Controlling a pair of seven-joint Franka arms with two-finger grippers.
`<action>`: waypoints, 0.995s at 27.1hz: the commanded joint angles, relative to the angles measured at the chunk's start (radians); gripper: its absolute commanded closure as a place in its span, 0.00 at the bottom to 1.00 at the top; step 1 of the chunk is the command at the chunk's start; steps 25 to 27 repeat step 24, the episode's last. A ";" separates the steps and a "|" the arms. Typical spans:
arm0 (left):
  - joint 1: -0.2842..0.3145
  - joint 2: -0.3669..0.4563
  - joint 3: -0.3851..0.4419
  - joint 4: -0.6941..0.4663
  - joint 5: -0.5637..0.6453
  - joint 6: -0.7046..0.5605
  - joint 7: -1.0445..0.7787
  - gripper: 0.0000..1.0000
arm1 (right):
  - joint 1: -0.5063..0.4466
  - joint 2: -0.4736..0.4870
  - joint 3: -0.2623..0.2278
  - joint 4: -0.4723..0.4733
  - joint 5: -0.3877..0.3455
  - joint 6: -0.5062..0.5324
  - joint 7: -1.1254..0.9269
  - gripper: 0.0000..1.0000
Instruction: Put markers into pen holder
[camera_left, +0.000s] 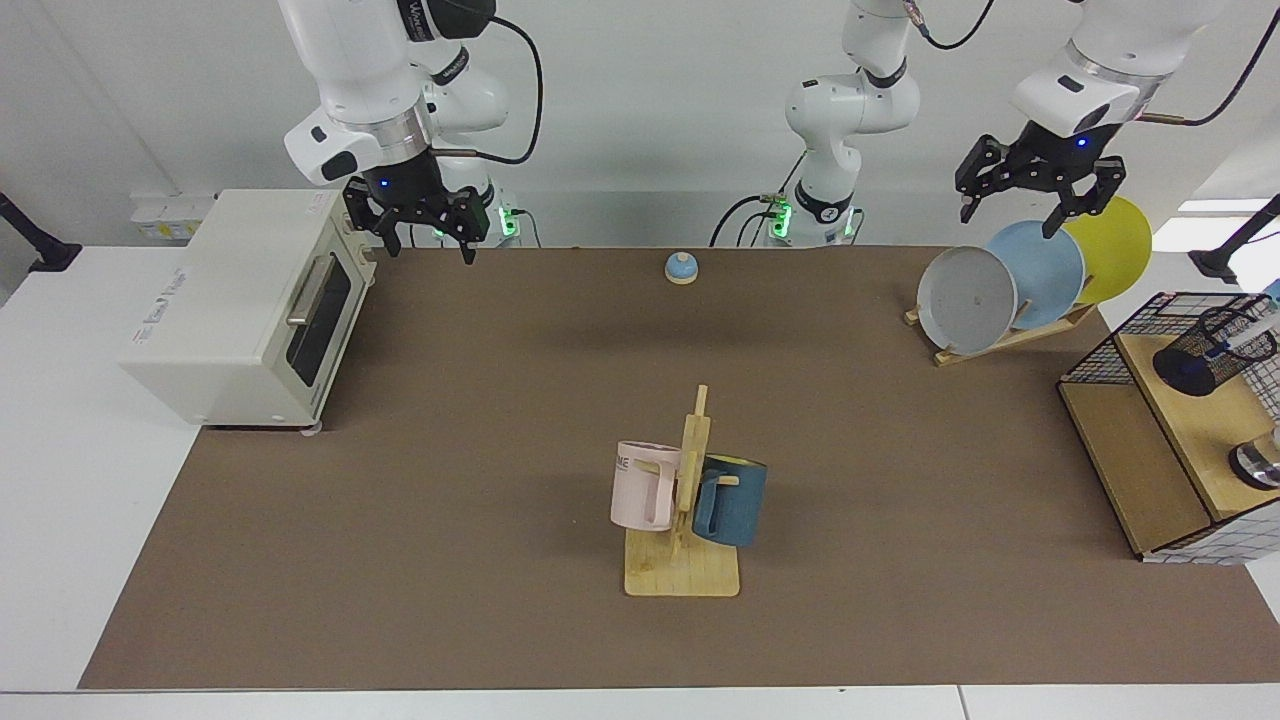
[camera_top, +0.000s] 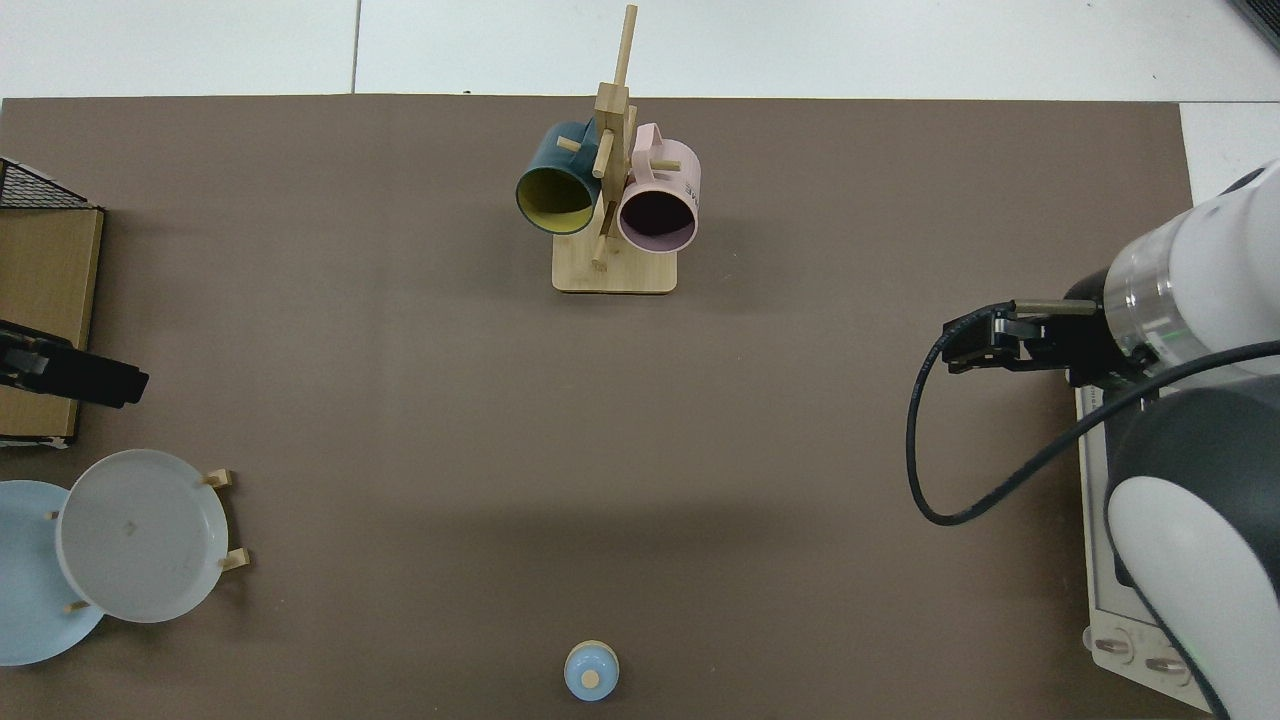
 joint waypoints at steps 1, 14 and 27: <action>-0.025 0.011 0.022 0.022 -0.013 0.015 -0.014 0.00 | -0.015 -0.009 0.009 -0.006 0.020 0.010 0.013 0.00; -0.026 0.024 0.022 0.022 -0.024 0.032 -0.017 0.00 | -0.015 -0.009 0.009 -0.006 0.020 0.010 0.013 0.00; -0.026 0.020 0.022 0.022 -0.022 0.035 -0.015 0.00 | -0.015 -0.009 0.009 -0.006 0.020 0.010 0.013 0.00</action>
